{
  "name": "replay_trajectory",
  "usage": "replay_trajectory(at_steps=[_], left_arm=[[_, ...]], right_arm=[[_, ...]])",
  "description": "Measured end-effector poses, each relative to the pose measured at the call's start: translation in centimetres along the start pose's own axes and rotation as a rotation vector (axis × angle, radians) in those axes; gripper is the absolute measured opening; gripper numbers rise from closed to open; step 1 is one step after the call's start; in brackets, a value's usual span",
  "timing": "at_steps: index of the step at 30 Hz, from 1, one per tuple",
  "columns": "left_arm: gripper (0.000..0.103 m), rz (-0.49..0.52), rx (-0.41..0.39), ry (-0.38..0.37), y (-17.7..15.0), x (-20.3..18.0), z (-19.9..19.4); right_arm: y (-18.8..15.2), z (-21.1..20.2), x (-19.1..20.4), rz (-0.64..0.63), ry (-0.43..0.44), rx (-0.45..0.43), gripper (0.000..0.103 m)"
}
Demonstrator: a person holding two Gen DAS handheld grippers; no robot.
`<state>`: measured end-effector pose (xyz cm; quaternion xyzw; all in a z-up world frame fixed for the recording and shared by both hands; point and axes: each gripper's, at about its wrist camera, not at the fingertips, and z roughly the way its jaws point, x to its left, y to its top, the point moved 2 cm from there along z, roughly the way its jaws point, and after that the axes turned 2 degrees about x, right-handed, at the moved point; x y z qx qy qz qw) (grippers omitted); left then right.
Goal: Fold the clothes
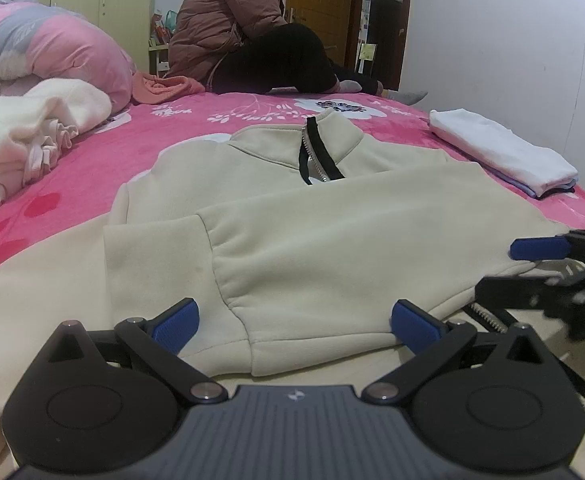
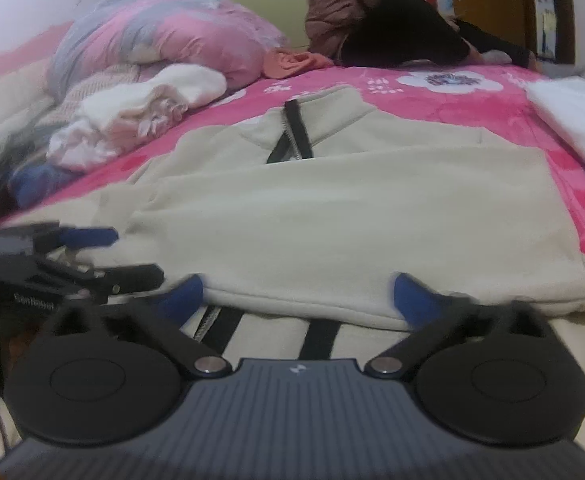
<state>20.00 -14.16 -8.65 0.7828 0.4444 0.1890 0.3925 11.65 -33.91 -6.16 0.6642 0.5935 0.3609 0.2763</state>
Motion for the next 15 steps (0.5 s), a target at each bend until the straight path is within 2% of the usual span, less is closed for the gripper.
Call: replay_trajectory(at_steps=[2, 5, 15], left_arm=[[0.103, 0.000, 0.000, 0.000, -0.01, 0.03, -0.01], [0.103, -0.001, 0.000, 0.000, -0.02, 0.03, 0.00], [0.103, 0.022, 0.008, 0.019, 0.00, -0.23, 0.10]], right_arm=[[0.01, 0.32, 0.73, -0.034, -0.041, 0.019, 0.102], [-0.01, 0.49, 1.07, -0.055, -0.059, 0.031, 0.102], [-0.21, 0.55, 0.77, -0.038, -0.053, 0.046, 0.102]])
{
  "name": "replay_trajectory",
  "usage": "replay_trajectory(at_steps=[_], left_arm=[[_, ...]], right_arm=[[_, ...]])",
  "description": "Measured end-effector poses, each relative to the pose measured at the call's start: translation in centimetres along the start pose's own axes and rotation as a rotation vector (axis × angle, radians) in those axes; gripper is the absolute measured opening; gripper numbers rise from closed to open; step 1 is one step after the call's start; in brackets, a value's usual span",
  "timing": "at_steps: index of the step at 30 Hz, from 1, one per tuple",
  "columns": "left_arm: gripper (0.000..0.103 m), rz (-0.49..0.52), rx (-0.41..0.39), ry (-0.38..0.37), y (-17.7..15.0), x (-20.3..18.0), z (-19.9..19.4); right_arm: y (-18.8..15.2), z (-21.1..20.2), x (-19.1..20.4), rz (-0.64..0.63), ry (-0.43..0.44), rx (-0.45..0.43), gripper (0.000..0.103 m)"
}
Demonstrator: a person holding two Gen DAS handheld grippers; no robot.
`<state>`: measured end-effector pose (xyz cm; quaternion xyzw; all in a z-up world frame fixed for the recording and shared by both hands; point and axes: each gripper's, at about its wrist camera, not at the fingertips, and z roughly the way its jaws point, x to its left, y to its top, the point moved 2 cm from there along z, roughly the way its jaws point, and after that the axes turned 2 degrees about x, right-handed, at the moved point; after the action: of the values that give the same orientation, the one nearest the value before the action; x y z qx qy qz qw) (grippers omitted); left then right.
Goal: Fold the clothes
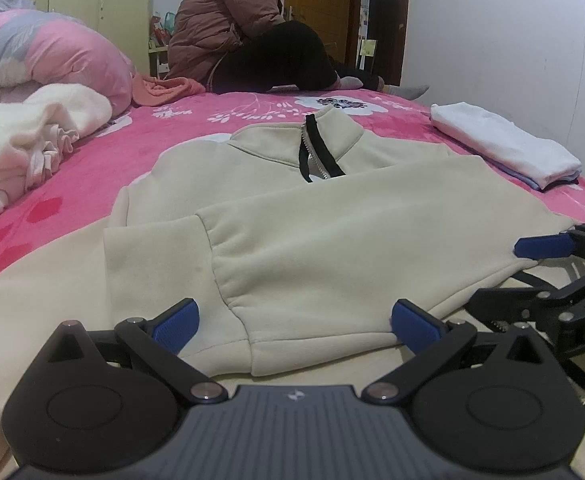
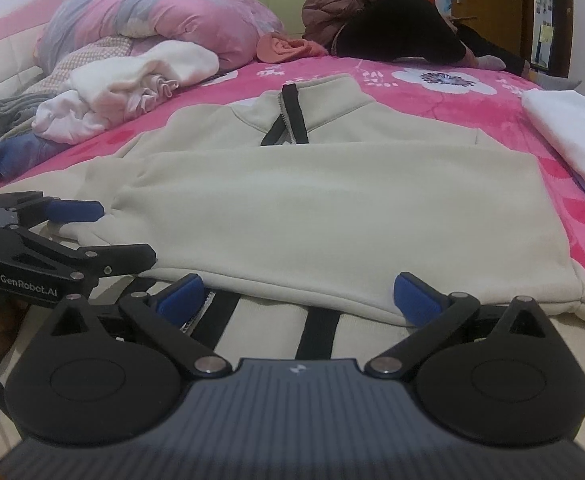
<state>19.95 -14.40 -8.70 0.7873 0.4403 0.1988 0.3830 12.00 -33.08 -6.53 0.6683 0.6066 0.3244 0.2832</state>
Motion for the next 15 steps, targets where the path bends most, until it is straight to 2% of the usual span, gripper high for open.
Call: replay_trajectory(at_steps=[4, 10, 15], left_arm=[[0.103, -0.008, 0.018, 0.012, 0.4, 0.0, -0.1], [0.103, -0.107, 0.072, 0.113, 1.7, 0.1, -1.6], [0.103, -0.158, 0.126, 0.131, 1.6, 0.7, -1.9]], right_arm=[[0.0, 0.1, 0.1, -0.005, -0.003, 0.004, 0.102], [0.0, 0.4, 0.5, -0.027, -0.020, 0.020, 0.102], [0.4, -0.3, 0.5, -0.025, -0.033, -0.002, 0.102]])
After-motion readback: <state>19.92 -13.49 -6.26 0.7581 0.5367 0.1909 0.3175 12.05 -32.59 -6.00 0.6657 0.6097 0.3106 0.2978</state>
